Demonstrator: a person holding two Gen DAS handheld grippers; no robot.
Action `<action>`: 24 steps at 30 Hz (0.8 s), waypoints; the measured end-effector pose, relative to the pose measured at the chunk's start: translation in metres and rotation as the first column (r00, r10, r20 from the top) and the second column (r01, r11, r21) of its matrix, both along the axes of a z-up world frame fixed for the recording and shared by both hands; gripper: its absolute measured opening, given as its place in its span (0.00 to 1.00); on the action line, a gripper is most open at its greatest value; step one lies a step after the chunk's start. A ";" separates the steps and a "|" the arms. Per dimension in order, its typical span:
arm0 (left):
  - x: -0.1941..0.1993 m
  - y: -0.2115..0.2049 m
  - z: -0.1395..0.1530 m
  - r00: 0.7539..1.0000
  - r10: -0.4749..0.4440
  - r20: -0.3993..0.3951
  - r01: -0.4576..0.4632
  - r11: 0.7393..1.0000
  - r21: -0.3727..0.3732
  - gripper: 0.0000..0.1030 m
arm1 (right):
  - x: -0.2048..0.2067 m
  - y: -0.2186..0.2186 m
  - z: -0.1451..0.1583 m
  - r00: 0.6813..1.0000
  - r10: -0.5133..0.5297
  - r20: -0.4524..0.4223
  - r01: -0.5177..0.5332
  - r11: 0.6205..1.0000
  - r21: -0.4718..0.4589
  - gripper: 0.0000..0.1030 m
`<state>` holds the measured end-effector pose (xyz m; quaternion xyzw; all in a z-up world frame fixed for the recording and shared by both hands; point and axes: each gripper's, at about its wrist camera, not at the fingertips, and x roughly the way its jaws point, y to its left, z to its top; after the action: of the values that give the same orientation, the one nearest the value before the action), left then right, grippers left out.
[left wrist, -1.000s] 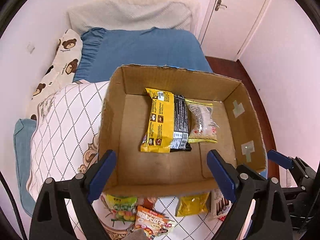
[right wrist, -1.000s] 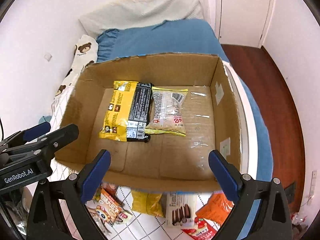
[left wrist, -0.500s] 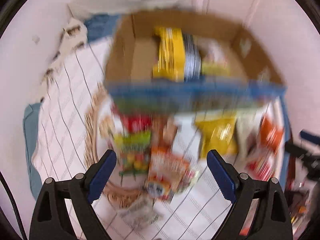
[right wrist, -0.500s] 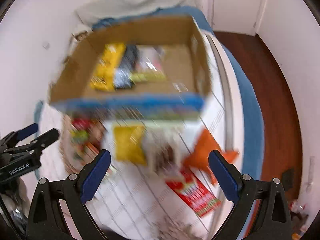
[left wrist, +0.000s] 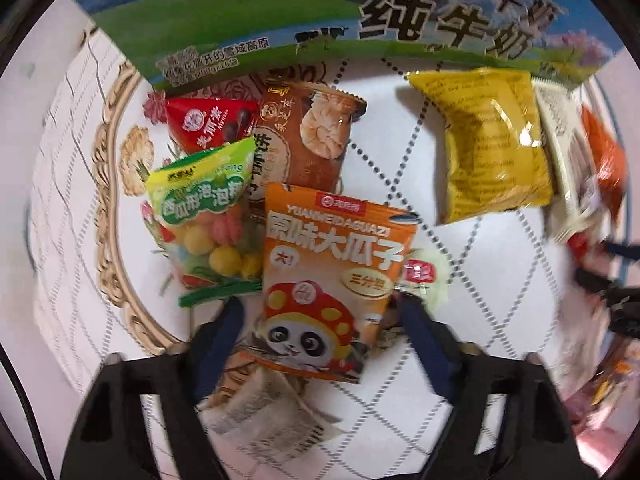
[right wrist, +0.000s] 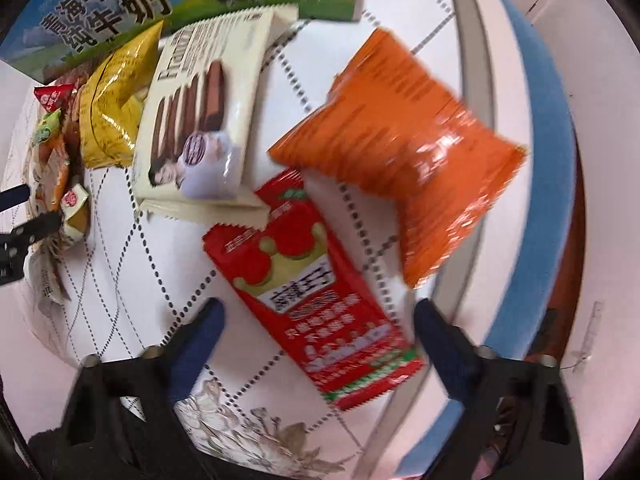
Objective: Organize snacks
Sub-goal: 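Grasp the orange seed bag with the left gripper while the right grasps the red spicy strip pack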
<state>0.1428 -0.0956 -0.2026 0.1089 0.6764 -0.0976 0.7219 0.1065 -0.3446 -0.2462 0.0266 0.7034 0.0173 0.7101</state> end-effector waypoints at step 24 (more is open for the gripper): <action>-0.042 0.009 -0.031 0.978 0.190 -0.090 -0.196 0.978 -0.067 0.57 | -0.062 0.049 -0.005 1.000 -0.017 0.019 0.016 0.999 0.036 0.65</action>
<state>0.1010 -0.0870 -0.2333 0.0110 0.7091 -0.0570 0.7027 0.0448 -0.2955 -0.2516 0.0448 0.6958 0.0242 0.7164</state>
